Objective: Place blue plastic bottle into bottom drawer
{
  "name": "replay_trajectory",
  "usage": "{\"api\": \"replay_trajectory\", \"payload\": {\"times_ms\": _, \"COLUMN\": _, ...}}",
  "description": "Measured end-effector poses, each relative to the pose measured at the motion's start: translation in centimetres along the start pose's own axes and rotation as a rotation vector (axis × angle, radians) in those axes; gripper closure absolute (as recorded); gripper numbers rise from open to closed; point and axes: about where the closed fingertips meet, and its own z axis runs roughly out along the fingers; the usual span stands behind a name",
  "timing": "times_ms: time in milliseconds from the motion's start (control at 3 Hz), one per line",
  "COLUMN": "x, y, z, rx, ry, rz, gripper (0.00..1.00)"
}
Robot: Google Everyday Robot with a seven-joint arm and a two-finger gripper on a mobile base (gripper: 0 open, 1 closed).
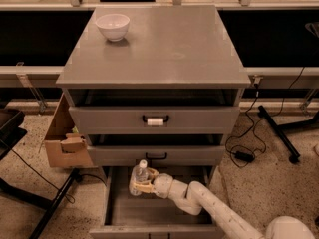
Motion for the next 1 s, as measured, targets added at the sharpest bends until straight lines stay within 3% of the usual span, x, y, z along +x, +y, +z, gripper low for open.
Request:
{"api": "replay_trajectory", "payload": {"times_ms": 667, "x": 7.0, "y": -0.5, "z": 2.5, "rx": -0.029, "ry": 0.184, "rz": -0.057, "gripper": 1.00}}
{"api": "replay_trajectory", "payload": {"times_ms": 1000, "x": 9.6, "y": -0.4, "z": 4.0, "rx": -0.026, "ry": 0.225, "rz": -0.106, "gripper": 1.00}}
